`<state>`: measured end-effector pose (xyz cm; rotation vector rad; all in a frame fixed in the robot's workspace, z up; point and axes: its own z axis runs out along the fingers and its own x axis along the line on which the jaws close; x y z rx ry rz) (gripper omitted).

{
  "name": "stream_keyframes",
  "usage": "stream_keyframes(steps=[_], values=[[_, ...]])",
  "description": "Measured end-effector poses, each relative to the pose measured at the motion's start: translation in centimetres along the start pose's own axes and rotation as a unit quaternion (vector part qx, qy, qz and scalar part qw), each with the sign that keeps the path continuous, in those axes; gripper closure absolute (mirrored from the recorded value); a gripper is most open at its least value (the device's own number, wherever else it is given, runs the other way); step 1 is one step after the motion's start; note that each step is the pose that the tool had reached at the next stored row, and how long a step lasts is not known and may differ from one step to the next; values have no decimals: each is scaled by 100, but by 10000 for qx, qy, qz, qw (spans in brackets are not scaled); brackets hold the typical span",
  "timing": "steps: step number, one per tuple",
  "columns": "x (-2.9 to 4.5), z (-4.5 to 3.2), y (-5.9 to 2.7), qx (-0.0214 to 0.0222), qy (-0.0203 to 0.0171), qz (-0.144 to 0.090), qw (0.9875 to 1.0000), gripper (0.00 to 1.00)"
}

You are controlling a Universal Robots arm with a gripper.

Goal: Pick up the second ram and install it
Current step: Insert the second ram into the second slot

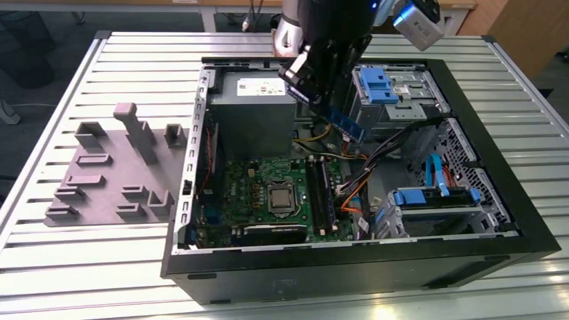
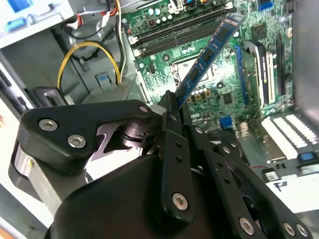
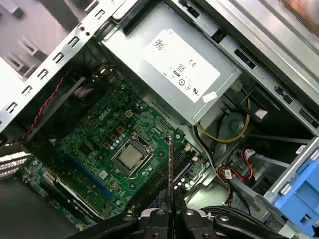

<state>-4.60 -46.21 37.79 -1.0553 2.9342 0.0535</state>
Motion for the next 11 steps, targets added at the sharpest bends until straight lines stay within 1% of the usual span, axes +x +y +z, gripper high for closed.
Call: stream_keyframes(steps=[3,6,9,11], values=[[1,16,0,9,-7,278,9996,86],[1,32,-1,18,-14,547,9985,86],[2,50,-1,27,-21,821,9966,86],[2,61,-2,33,-25,1000,9950,86]])
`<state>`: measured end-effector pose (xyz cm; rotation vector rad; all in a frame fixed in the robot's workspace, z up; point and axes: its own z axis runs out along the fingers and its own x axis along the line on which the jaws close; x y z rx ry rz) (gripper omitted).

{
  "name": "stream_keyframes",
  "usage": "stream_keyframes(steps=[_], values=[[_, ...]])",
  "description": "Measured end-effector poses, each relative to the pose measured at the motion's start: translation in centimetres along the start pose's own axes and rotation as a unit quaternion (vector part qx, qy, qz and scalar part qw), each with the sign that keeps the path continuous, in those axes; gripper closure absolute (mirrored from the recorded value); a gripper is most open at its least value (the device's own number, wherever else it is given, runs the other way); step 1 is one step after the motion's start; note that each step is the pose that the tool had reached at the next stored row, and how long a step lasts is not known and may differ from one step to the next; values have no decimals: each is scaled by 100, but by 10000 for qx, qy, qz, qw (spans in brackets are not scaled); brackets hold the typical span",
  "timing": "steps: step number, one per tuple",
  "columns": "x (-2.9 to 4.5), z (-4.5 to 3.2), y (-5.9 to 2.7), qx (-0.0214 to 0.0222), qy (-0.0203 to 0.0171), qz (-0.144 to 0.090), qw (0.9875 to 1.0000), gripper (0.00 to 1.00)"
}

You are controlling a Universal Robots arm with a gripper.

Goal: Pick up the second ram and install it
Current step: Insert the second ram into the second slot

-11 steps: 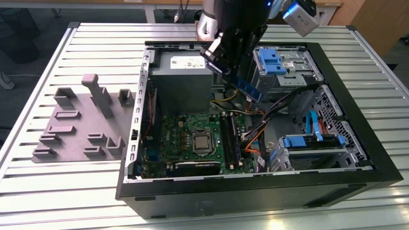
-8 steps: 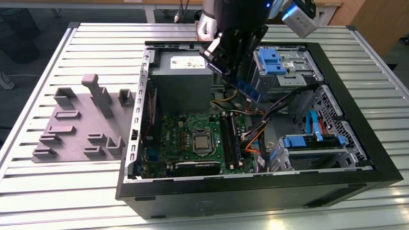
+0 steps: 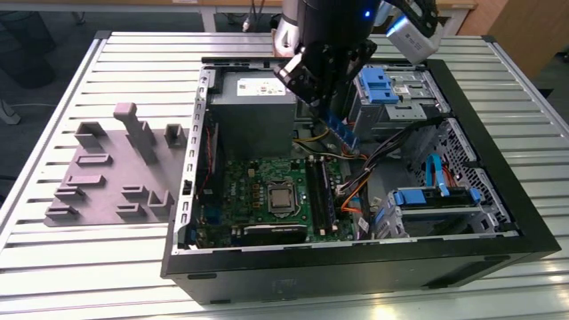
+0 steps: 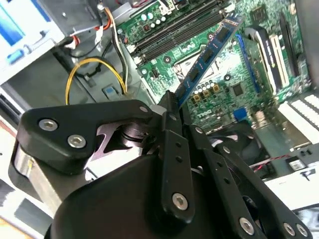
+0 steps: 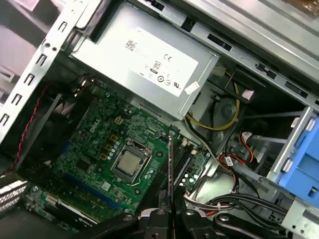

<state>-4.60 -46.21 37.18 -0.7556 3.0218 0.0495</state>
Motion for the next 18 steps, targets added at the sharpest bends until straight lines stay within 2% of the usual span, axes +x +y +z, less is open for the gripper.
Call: stream_keyframes(steps=[2,5,9,14,18], values=[[0,11,0,6,-4,180,9998,86],[1,29,-1,15,-11,457,9990,86],[1,52,-1,27,-20,816,9967,86],[2,78,-2,42,-31,1268,9919,86],[3,99,-2,54,-40,1631,9866,86]])
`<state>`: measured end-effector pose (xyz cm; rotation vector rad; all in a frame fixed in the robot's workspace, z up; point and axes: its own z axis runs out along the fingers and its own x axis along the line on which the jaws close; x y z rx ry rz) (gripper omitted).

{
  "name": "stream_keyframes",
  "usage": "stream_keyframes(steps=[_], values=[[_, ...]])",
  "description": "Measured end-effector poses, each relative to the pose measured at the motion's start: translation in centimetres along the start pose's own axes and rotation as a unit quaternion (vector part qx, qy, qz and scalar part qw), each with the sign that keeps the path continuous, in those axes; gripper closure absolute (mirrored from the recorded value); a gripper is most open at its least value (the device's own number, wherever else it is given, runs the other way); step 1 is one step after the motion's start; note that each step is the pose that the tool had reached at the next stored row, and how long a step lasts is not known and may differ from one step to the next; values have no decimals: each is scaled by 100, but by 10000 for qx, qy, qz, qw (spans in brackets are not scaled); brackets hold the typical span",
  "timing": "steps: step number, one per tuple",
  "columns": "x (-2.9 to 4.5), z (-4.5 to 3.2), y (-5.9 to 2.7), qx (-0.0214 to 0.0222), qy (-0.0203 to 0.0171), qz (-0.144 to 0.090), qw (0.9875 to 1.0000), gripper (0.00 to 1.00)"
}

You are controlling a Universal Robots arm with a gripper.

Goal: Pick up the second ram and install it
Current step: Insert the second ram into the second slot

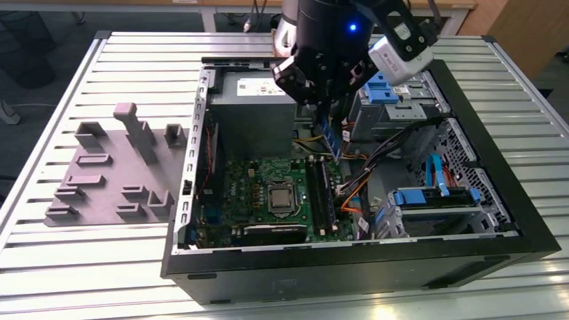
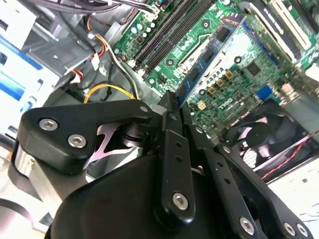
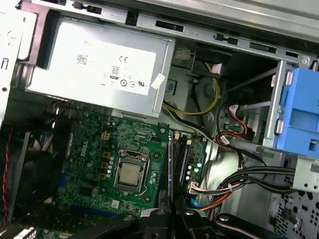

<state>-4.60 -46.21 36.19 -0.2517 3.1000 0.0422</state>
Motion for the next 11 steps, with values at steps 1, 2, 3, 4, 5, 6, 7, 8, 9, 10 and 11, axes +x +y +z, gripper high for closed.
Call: stream_keyframes(steps=[1,2,3,4,5,6,7,8,9,10,11], values=[[0,4,0,3,-2,78,10000,86],[0,7,0,5,-3,143,9999,86],[0,11,0,7,-5,202,9998,86],[1,16,0,9,-7,270,9996,86],[1,22,-1,12,-9,360,9994,86],[1,28,-1,15,-11,448,9990,86],[1,34,-1,18,-13,538,9985,86],[1,41,-1,21,-15,628,9980,86],[1,48,-1,24,-18,717,9974,86],[2,53,-1,27,-19,799,9968,86],[2,58,-1,29,-20,858,9963,86]])
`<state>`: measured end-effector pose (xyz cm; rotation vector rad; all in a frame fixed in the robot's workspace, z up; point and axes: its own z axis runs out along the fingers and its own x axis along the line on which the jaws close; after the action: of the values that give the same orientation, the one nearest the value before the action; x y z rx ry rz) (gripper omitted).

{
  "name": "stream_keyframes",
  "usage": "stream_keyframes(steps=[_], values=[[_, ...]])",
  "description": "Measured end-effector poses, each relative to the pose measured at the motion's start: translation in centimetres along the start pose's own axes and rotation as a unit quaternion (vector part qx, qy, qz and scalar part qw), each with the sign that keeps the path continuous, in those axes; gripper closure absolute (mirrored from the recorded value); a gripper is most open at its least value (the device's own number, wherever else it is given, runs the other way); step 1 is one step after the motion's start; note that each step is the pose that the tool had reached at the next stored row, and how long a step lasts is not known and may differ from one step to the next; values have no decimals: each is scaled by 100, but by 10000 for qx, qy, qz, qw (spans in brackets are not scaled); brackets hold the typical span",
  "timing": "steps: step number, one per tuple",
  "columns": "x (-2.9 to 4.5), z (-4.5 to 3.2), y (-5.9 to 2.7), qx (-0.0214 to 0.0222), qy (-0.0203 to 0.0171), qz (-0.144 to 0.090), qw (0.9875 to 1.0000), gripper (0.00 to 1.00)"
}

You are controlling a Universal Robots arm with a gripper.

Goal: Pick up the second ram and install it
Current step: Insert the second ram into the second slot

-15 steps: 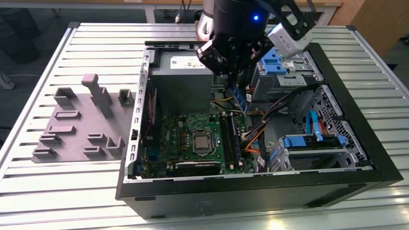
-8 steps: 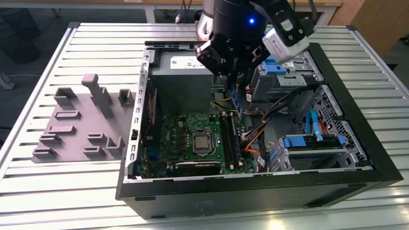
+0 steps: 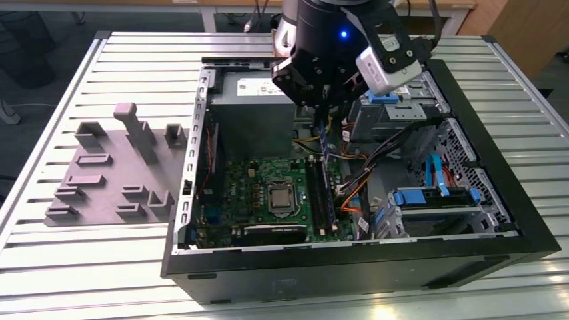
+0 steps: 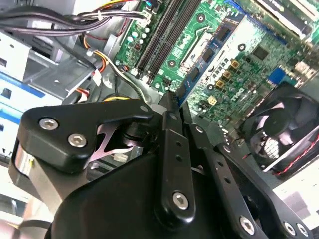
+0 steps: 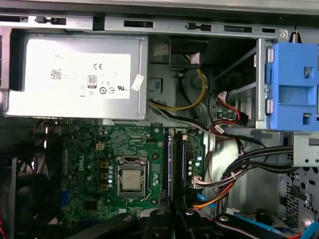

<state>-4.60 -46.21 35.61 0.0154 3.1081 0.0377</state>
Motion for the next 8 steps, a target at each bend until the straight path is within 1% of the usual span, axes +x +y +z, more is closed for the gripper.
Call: stream_keyframes(steps=[1,4,8], values=[[0,3,0,1,7,31,10000,86],[0,11,0,2,45,47,10000,86],[-2,47,-1,2,55,47,10000,86]])
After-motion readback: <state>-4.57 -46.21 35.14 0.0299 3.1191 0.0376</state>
